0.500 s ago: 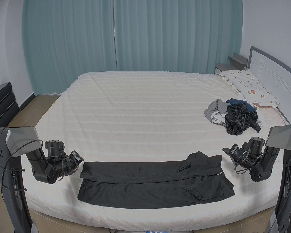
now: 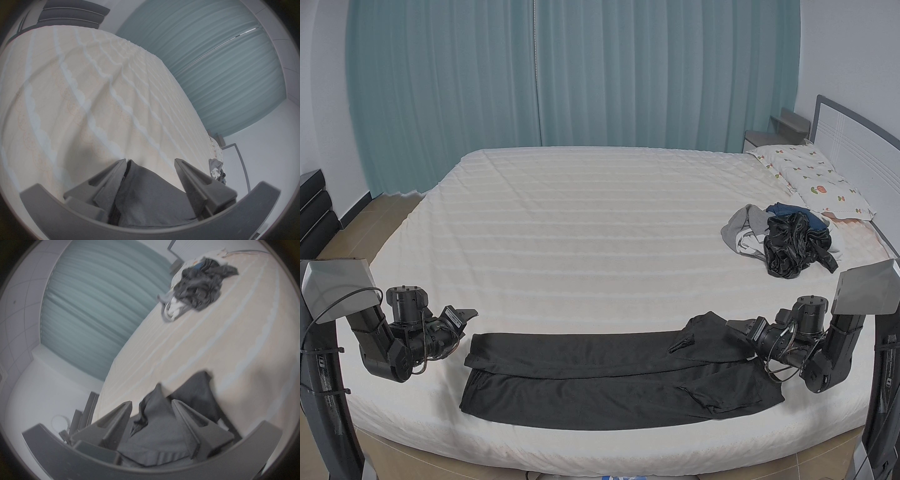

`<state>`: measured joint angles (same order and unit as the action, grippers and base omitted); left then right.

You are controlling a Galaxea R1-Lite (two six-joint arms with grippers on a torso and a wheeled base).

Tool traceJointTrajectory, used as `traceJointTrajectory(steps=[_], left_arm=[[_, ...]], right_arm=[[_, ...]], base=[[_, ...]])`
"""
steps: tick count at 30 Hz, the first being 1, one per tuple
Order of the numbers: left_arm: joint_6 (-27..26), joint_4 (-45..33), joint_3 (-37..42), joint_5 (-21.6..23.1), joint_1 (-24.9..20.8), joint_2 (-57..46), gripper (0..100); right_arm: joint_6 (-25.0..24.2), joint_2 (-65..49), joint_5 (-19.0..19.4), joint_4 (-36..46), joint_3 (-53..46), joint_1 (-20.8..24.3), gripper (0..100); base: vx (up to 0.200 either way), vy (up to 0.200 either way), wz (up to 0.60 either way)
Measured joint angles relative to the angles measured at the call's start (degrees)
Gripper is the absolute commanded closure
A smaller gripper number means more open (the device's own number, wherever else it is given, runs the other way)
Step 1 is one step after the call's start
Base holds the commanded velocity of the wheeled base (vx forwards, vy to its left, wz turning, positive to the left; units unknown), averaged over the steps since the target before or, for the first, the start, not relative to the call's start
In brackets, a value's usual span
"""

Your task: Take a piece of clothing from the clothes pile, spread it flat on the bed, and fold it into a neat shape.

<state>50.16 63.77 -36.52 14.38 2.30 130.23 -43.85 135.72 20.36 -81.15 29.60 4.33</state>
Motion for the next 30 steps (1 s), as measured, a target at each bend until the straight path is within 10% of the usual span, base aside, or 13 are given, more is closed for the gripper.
traceJointTrajectory(steps=[23, 24, 30], left_arm=[[0.0, 0.11, 0.33, 0.12, -0.22, -1.4, 0], [0.0, 0.11, 0.33, 0.11, -0.22, -1.4, 0], [0.0, 0.09, 0.33, 0.11, -0.22, -1.32, 0]], right_arm=[[0.96, 3.25, -0.6, 0.84, 4.28, -0.06, 0], [1.46, 3.56, -0.62, 0.88, 4.57, -0.06, 100], [5.21, 5.18, -0.63, 1.1, 5.1, -0.37, 100]], base=[[0.0, 0.0, 0.0], [0.0, 0.0, 0.0], [0.0, 0.0, 0.0]])
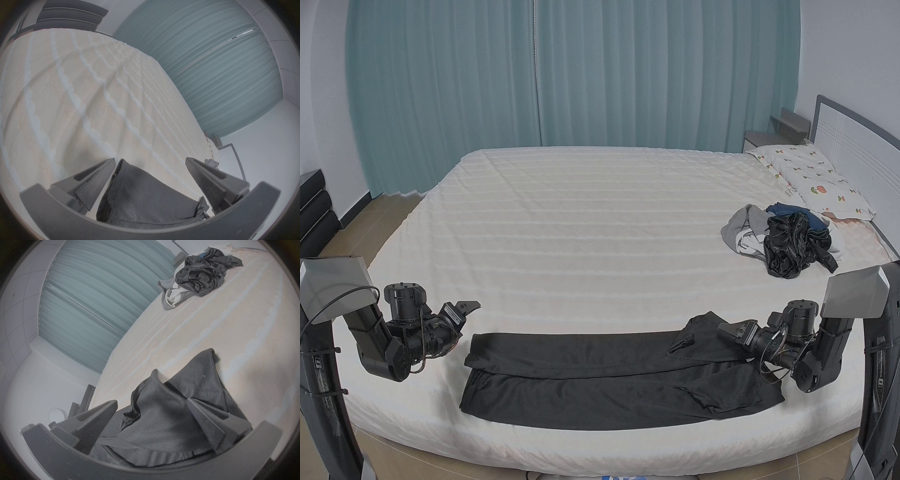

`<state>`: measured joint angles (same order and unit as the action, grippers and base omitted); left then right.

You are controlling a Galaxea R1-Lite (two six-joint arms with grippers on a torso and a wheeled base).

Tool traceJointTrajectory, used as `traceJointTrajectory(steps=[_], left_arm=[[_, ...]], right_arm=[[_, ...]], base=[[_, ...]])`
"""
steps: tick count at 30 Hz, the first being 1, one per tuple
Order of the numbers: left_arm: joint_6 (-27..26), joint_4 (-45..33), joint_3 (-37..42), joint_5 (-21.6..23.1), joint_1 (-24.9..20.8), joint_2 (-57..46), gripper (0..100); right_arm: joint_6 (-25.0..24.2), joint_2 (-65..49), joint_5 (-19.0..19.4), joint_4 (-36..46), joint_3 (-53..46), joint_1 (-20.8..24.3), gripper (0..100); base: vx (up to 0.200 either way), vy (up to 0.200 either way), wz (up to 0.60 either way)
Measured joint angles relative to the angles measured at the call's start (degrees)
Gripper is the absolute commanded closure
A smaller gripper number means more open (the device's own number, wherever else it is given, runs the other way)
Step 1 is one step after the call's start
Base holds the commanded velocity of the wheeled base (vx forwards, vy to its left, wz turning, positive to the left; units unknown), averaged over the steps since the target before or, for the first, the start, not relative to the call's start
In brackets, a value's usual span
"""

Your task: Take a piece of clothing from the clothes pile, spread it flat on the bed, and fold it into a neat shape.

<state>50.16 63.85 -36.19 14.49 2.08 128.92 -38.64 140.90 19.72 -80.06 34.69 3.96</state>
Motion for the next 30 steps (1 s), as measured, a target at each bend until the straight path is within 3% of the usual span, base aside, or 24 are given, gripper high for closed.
traceJointTrajectory(steps=[18, 19, 30], left_arm=[[-0.05, 0.02, 0.39, -0.07, -0.38, 0.17, 0], [-0.05, 0.02, 0.41, -0.07, -0.41, 0.17, 0], [0.0, 0.06, 0.41, -0.1, -0.71, 0.2, 0]], right_arm=[[3.23, -2.21, -0.18, -0.77, -5.68, -2.71, 100], [3.21, -2.23, -0.1, -0.77, -5.67, -2.71, 0], [2.57, -1.15, 0.3, -0.72, -2.26, -1.46, 0]], base=[[0.0, 0.0, 0.0], [0.0, 0.0, 0.0], [0.0, 0.0, 0.0]])
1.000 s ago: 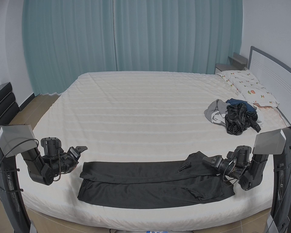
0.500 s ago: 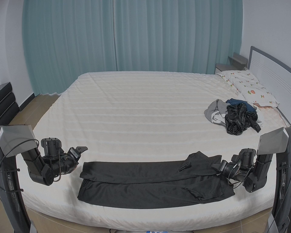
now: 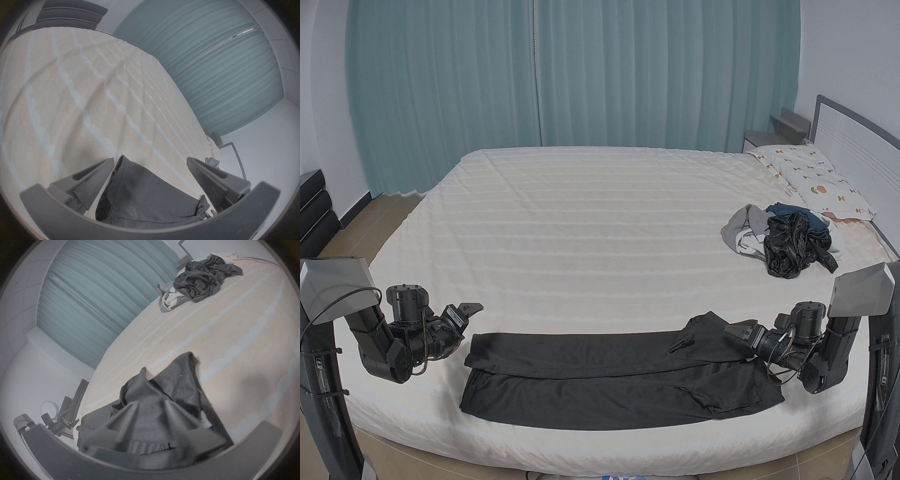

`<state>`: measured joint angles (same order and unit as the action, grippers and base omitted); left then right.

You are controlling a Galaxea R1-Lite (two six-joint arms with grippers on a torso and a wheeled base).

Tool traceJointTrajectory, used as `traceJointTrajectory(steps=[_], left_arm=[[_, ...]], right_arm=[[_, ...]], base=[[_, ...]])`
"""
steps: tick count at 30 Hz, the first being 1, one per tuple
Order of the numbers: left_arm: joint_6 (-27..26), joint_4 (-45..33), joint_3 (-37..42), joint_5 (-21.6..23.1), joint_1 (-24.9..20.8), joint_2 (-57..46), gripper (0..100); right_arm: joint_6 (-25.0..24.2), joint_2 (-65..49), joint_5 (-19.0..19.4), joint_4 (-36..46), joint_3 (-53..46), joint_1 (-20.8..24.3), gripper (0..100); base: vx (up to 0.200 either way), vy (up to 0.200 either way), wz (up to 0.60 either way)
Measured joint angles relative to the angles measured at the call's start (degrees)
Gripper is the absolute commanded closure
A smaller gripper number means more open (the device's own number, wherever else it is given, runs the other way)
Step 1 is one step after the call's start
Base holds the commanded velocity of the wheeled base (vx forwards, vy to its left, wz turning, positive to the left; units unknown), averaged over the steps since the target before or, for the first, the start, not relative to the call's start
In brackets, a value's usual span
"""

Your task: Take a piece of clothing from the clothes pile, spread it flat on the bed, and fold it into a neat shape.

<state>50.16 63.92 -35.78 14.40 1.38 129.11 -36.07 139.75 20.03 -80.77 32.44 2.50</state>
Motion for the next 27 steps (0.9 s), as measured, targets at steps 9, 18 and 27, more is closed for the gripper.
traceJointTrajectory(steps=[9, 18, 27], left_arm=[[0.0, -0.04, -0.07, 0.02, -0.06, 0.13, 0], [0.04, -0.01, -0.1, 0.0, -0.01, 0.16, 0], [0.09, -0.01, -0.05, 0.0, -0.01, 0.18, 0]], right_arm=[[0.05, 2.94, -0.22, 0.74, 3.61, 0.37, 100], [0.05, 2.74, -0.3, 0.17, 1.55, -0.44, 100], [0.2, 0.73, -0.29, -0.13, -1.85, -1.97, 100]], base=[[0.0, 0.0, 0.0], [0.0, 0.0, 0.0], [0.0, 0.0, 0.0]])
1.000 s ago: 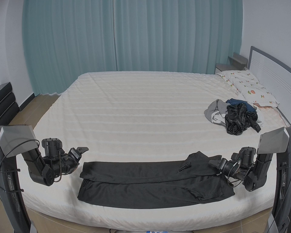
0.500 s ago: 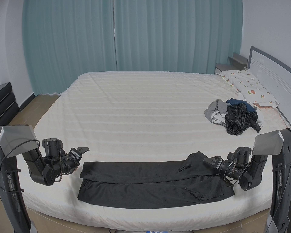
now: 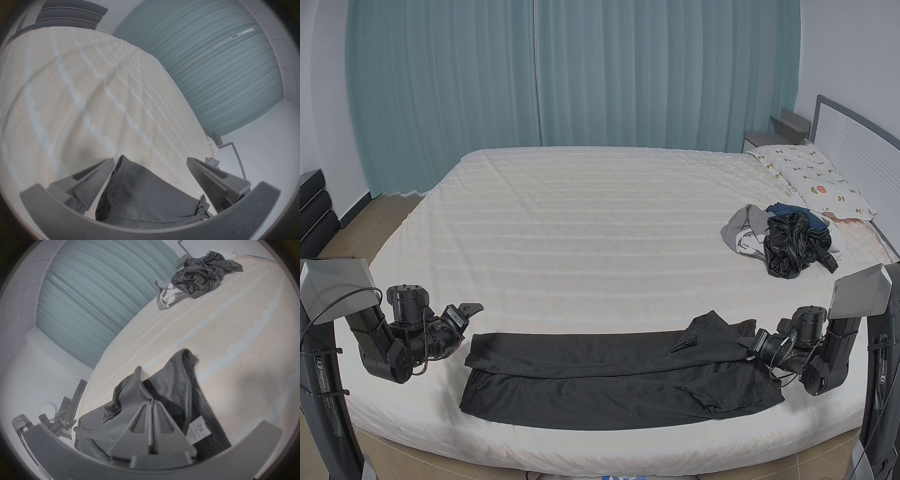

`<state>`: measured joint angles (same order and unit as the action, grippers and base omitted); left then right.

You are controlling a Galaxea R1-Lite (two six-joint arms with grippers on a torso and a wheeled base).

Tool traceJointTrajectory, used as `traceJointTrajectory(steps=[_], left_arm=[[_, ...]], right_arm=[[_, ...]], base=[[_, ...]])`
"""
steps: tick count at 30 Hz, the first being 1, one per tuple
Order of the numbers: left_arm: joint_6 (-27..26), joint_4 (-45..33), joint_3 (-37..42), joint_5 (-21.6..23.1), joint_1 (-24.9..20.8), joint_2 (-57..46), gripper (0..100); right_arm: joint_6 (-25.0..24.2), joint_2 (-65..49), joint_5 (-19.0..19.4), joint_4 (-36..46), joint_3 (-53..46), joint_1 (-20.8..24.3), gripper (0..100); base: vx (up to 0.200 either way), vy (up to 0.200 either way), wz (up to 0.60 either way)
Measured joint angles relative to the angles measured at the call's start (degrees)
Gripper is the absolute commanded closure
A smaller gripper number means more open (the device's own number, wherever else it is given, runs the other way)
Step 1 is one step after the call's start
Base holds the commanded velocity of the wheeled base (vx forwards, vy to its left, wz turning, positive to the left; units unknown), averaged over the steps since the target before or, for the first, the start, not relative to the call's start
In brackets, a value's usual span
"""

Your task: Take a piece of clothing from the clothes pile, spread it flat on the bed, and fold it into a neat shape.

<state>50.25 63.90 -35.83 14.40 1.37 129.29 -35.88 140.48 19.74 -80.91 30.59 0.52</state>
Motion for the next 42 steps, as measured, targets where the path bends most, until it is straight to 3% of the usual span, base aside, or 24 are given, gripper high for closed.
traceJointTrajectory(steps=[12, 13, 28, 35, 42], left_arm=[[0.09, 0.01, 0.05, 0.02, -0.07, 0.0, 0], [0.09, 0.0, 0.05, 0.02, -0.07, 0.0, 0], [0.16, 0.06, -0.06, 0.0, 0.0, -0.1, 0], [0.17, 0.04, 0.05, 0.0, 0.04, -0.24, 0], [0.24, 0.01, 0.05, 0.02, 0.01, -0.24, 0]], right_arm=[[4.62, -1.97, 0.38, 0.44, -4.13, -0.99, 100], [5.23, -2.01, 0.35, 0.46, -4.35, -1.01, 0], [4.66, -6.53, -0.09, -0.33, -4.38, -0.9, 0], [1.97, -10.72, -0.52, 4.63, -1.93, 4.35, 0], [-0.85, -11.76, -6.28, 14.04, 4.19, 12.98, 0]], base=[[0.0, 0.0, 0.0], [0.0, 0.0, 0.0], [0.0, 0.0, 0.0], [0.0, 0.0, 0.0], [0.0, 0.0, 0.0]])
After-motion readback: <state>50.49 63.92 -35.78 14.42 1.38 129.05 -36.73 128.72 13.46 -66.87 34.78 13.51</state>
